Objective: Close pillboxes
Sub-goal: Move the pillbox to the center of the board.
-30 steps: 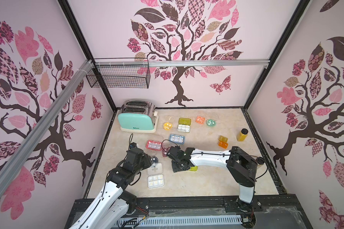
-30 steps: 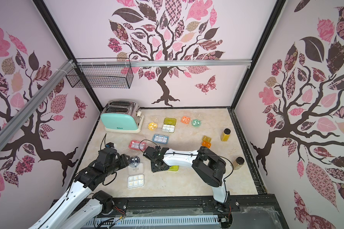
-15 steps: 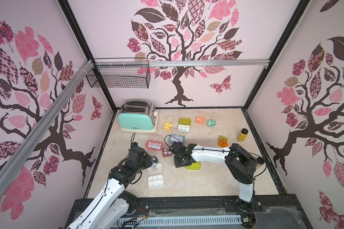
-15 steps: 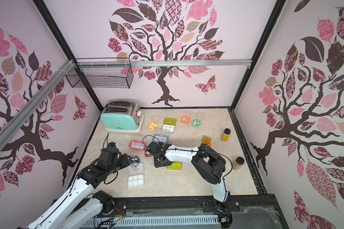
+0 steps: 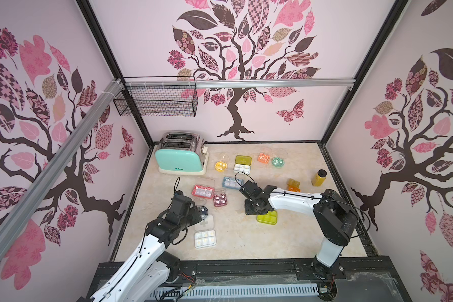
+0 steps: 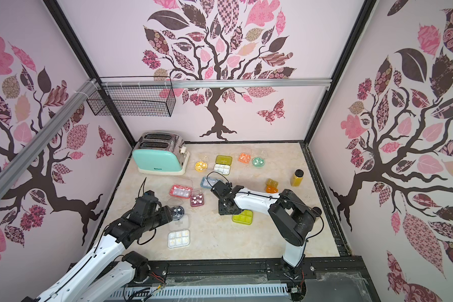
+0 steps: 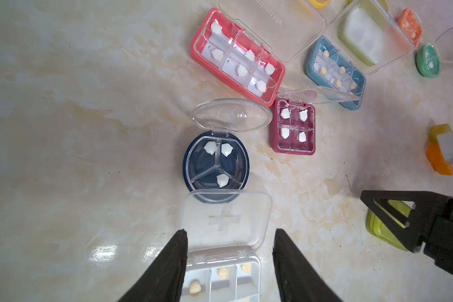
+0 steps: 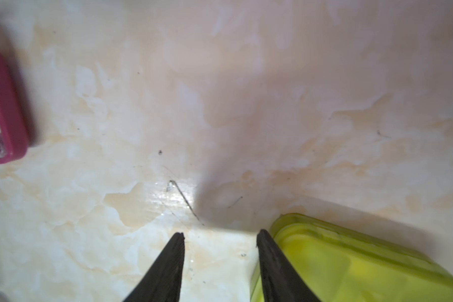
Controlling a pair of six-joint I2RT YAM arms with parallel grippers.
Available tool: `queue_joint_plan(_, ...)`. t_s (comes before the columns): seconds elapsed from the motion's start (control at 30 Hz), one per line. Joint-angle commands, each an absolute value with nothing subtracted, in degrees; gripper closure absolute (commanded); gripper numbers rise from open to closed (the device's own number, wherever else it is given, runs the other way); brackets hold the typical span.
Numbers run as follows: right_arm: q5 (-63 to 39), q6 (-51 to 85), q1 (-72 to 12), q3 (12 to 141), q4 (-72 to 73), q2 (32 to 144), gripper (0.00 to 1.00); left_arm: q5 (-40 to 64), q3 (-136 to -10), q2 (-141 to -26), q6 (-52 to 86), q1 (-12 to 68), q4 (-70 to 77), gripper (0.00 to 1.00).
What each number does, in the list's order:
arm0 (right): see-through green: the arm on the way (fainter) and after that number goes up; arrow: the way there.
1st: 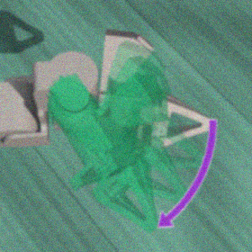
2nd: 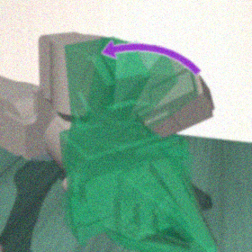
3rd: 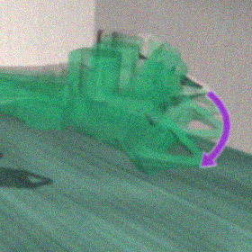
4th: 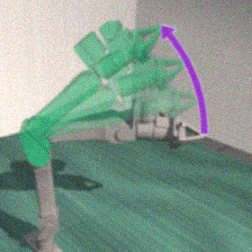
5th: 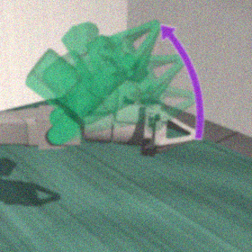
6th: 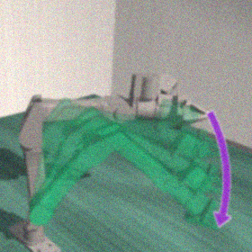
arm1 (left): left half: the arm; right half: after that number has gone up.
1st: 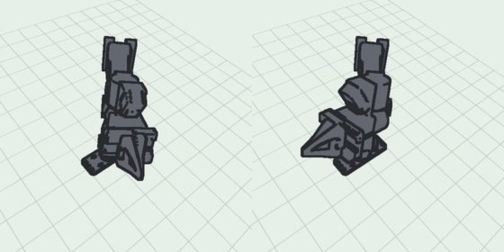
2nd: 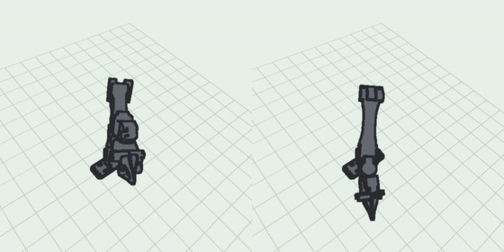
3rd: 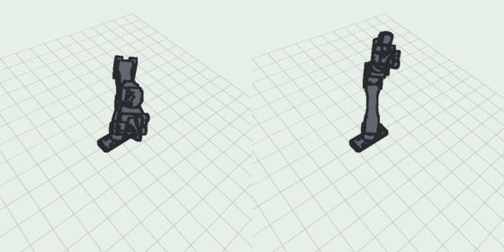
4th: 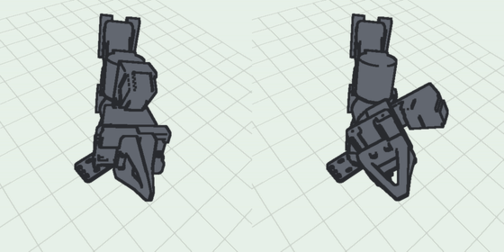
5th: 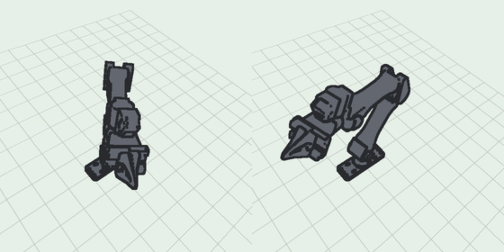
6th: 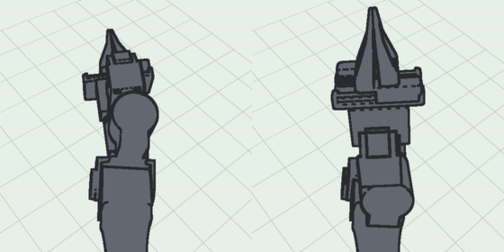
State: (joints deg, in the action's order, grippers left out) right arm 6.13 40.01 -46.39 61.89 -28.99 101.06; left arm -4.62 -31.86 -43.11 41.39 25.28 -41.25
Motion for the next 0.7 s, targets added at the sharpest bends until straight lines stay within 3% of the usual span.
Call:
queue_joint_plan(0.0, 5.17, 34.87, -45.11, 61.34, -28.55, 99.93, 0.48, -7.05, -30.92, -41.31, 45.88, 26.25, -45.03, 0.43)
queue_joint_plan(0.17, 1.83, 28.24, -44.80, 66.82, -31.18, 99.49, 0.35, -13.78, -30.33, -39.86, 51.94, 31.43, -50.35, 0.43)
queue_joint_plan(0.33, -0.40, 26.00, -44.74, 69.43, -33.23, 99.58, 0.27, -9.85, -27.69, -39.60, 55.14, 32.91, -51.05, 0.44)
queue_joint_plan(0.67, -3.13, 25.25, -44.65, 65.08, -29.69, 96.69, 0.23, -4.09, -26.31, -47.30, 56.42, 36.21, -49.75, 0.56)
